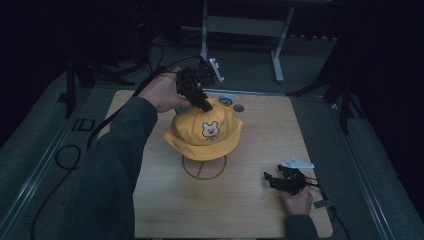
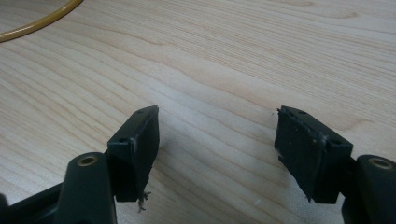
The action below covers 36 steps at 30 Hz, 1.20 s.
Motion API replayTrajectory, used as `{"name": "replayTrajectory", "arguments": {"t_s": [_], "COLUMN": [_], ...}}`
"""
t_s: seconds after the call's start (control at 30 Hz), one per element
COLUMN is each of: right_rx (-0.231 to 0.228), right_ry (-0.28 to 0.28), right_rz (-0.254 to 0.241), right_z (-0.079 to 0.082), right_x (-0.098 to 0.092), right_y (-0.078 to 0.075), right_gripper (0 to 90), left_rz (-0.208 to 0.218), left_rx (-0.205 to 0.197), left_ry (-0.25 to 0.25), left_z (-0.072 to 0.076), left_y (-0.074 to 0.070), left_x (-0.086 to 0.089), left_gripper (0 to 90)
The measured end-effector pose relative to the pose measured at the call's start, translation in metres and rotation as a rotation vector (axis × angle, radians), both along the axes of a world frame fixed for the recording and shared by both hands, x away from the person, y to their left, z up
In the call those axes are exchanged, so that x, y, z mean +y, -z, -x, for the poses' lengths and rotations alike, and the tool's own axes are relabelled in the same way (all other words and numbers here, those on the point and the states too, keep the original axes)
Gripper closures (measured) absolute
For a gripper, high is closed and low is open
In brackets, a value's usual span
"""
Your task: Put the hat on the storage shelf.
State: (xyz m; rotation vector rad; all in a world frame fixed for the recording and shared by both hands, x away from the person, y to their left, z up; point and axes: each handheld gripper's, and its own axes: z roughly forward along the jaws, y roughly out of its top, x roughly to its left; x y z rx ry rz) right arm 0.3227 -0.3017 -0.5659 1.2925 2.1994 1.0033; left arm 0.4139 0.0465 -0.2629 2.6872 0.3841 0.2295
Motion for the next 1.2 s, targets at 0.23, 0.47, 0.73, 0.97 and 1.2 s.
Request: {"name": "replayTrajectory", "arguments": {"t_s": [0.23, 0.47, 0.73, 0.97, 1.2], "right_rx": [0.001, 0.001, 0.001, 0.001, 0.002], "right_ry": [0.000, 0.000, 0.000, 0.000, 0.000], "right_rz": [-0.001, -0.001, -0.001, 0.000, -0.001], "right_z": [0.000, 0.000, 0.000, 0.000, 0.000], "right_x": [0.000, 0.000, 0.000, 0.000, 0.000], "right_y": [0.000, 0.000, 0.000, 0.000, 0.000], "right_gripper": [30.5, 30.5, 30.5, 30.5, 30.5], "left_rz": [0.032, 0.089, 0.123, 0.107, 0.107], "left_rx": [-0.010, -0.053, -0.072, -0.054, -0.058], "left_ry": [-0.012, -0.018, -0.014, -0.011, -0.016], "left_z": [0.000, 0.004, 0.009, 0.007, 0.009], "left_y": [-0.003, -0.015, -0.022, -0.009, -0.005], "left_x": [0.003, 0.013, 0.026, 0.026, 0.028], "left_gripper": [60.5, 54.5, 75.1, 80.6, 75.1]}}
